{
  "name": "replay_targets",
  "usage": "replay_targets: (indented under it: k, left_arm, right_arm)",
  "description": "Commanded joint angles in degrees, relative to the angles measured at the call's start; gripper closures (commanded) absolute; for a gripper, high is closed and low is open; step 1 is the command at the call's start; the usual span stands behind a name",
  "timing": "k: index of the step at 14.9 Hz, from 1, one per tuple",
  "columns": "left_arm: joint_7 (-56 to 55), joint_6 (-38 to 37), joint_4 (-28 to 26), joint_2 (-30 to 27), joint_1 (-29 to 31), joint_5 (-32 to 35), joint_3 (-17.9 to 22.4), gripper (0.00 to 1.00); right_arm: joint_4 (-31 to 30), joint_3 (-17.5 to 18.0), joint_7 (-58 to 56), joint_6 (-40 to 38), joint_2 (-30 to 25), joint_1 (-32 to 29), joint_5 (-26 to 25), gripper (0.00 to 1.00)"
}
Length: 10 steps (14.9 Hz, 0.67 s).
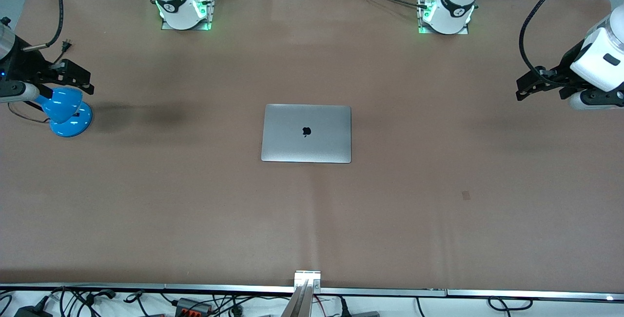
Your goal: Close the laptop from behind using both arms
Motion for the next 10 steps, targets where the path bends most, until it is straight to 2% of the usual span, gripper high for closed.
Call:
replay_targets:
  k: [1,5,10]
  left_arm:
    - [-0.2,0.6,-1.3,-1.5,-0.4,0.7,0.0,0.00]
    - [-0.2,0.6,-0.3,-1.0,-0.7,1.2,0.0,0.00]
    - [-0.2,0.6,-0.2,-1.0,-1.1,1.2,0.0,0.00]
  right_arm:
    - [-2.1,1.3,2.1,0.7,-1.8,-1.3,-0.7,0.00]
    - [-2.6,1.3,6.5,0.7,-1.8,-1.5,-0.7,0.00]
    - [-2.7,1.3,6.6,0.7,-1.9,-2.1,-0.8,0.00]
